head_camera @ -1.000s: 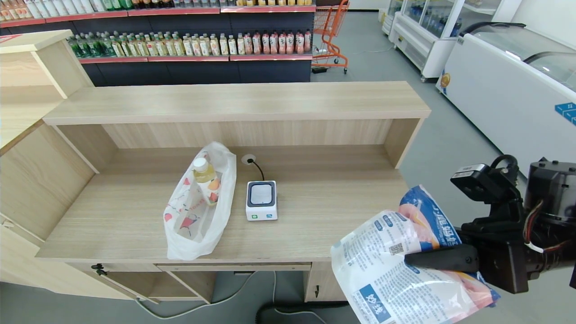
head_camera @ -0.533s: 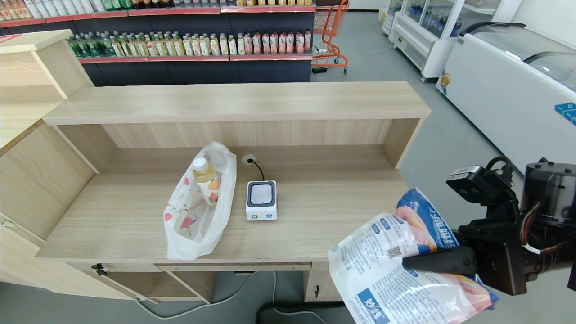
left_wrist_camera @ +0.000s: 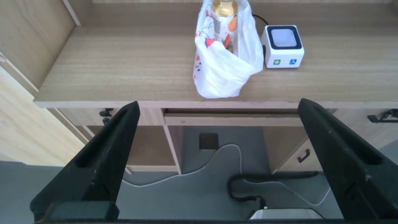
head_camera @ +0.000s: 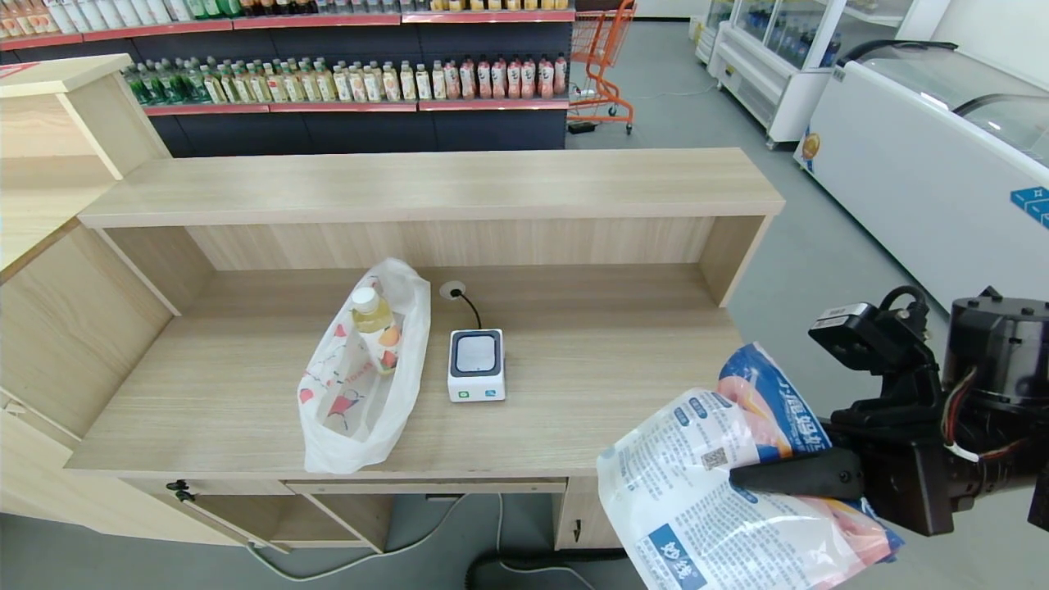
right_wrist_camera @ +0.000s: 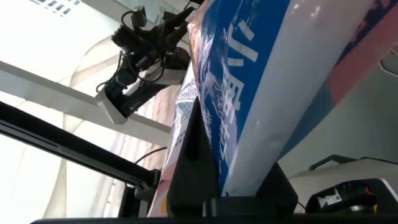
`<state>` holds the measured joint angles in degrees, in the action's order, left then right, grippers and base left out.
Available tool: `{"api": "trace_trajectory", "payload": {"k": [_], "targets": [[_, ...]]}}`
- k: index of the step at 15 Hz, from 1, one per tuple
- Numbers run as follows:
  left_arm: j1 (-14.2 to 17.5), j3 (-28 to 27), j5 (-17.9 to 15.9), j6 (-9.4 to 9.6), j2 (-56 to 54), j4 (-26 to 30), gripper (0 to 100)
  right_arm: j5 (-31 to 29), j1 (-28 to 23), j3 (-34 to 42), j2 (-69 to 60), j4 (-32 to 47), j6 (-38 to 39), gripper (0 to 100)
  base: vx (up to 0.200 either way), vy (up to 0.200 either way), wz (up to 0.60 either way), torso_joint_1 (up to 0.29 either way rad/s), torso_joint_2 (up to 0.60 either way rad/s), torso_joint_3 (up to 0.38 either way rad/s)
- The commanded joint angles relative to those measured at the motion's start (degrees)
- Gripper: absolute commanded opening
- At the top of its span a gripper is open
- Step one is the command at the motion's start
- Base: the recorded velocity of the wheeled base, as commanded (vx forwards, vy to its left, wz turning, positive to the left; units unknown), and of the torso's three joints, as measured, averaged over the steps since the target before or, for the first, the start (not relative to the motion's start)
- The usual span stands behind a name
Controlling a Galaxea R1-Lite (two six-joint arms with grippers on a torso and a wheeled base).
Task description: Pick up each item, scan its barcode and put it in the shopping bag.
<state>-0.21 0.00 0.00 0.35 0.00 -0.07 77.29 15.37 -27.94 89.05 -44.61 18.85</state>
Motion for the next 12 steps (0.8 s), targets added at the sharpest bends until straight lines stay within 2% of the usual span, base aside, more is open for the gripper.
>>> {"api": "trace_trajectory", "payload": {"k": [1,6,8,9,10,11,12], "targets": [[0.0,0.0,0.0,0.00,0.0,0.0,100,0.0,0.4,-0.2,0.8,-0.1,-0.2,0,0.000,0.000,0.00,0.000,0.00,0.000],[0.0,0.0,0.0,0.00,0.0,0.0,100,-0.4,0.9,-0.9,2.3,-0.5,-0.7,0,0.000,0.000,0.00,0.000,0.00,0.000],[0.0,0.0,-0.1,0.00,0.0,0.0,100,-0.9,0.5,-1.6,2.8,-2.1,-4.9,0,0.000,0.000,0.00,0.000,0.00,0.000],[0.0,0.0,-0.1,0.00,0.0,0.0,100,-3.7,0.3,-1.4,2.9,-3.9,-9.1,0,0.000,0.000,0.00,0.000,0.00,0.000],[0.0,0.0,0.0,0.00,0.0,0.0,100,-13.0,-0.3,-1.5,4.7,-6.6,-21.1,0,0.000,0.000,0.00,0.000,0.00,0.000],[0.0,0.0,0.0,0.00,0.1,0.0,100,-17.2,-0.7,-1.9,5.9,-7.0,-28.1,0,0.000,0.000,0.00,0.000,0.00,0.000],[0.0,0.0,0.0,0.00,0.1,0.0,100,-26.3,-2.7,-2.0,7.6,-6.2,-42.8,0,0.000,0.000,0.00,0.000,0.00,0.000]]}}
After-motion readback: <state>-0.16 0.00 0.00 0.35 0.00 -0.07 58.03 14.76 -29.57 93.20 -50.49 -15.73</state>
